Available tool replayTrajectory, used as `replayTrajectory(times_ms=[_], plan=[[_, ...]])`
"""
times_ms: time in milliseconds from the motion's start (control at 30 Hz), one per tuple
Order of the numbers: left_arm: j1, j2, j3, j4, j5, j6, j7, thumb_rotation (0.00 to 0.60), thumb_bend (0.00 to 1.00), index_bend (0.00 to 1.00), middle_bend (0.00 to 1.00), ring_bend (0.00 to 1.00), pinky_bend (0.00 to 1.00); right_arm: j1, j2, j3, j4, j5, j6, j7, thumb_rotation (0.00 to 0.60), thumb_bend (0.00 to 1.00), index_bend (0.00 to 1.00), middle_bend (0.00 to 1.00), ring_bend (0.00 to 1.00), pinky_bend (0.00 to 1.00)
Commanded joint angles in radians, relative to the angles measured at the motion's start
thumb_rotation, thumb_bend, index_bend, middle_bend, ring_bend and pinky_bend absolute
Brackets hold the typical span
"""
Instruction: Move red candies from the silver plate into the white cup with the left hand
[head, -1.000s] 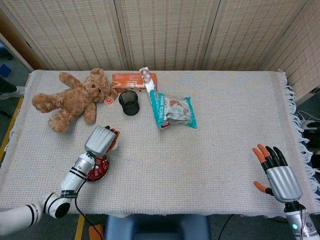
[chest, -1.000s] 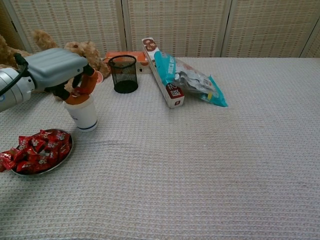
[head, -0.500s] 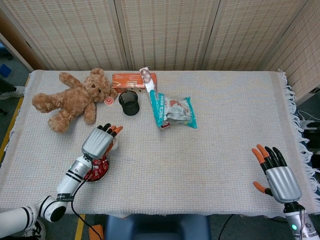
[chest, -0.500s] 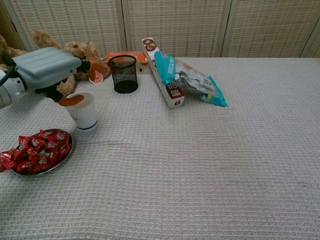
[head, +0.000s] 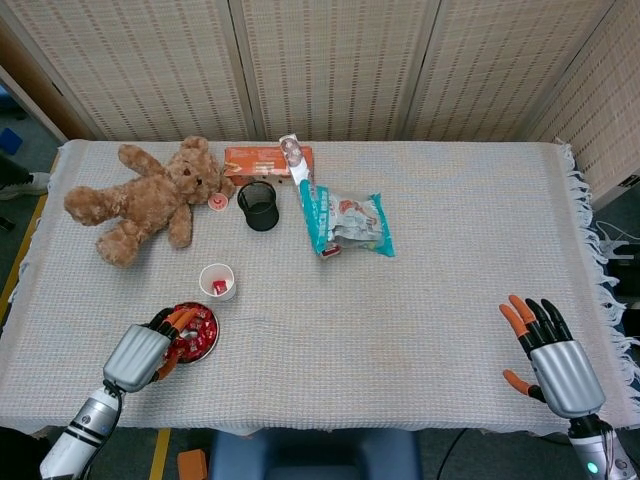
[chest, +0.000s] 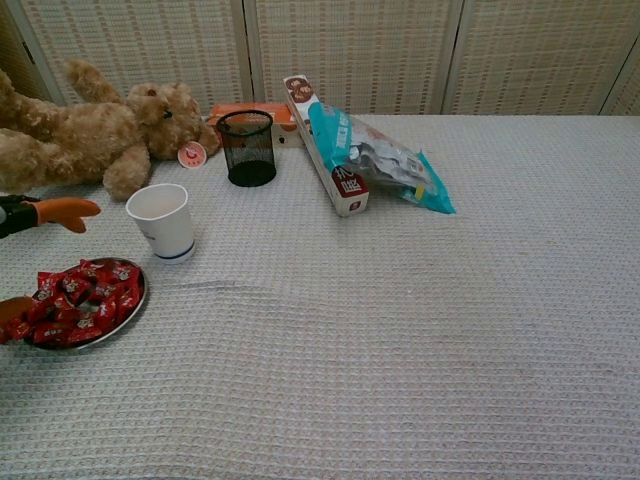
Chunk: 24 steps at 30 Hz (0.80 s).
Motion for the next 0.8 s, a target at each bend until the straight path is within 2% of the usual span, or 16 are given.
replayTrajectory(times_ms=[33, 300, 800], plan=[[0.037, -0.043, 0.009, 0.055, 0.001, 0.023, 0.022, 0.600, 0.35, 0.00, 0.13, 0.13, 0.71, 0.000, 0.001, -0.008, -0.001, -0.013, 0.000, 0.001, 0.600, 0.07, 0.00, 0.00, 0.00, 0.00], [0.077, -0.127, -0.006, 0.136, -0.031, 0.022, 0.094, 0.600, 0.35, 0.02, 0.13, 0.14, 0.75, -0.006, 0.010, -0.015, 0.002, -0.032, 0.015, 0.019, 0.600, 0.07, 0.00, 0.00, 0.00, 0.00], [0.103, -0.224, -0.059, 0.284, -0.078, 0.010, 0.109, 0.600, 0.35, 0.12, 0.21, 0.22, 0.83, -0.008, 0.009, -0.015, 0.002, -0.033, 0.012, 0.013, 0.600, 0.07, 0.00, 0.00, 0.00, 0.00]])
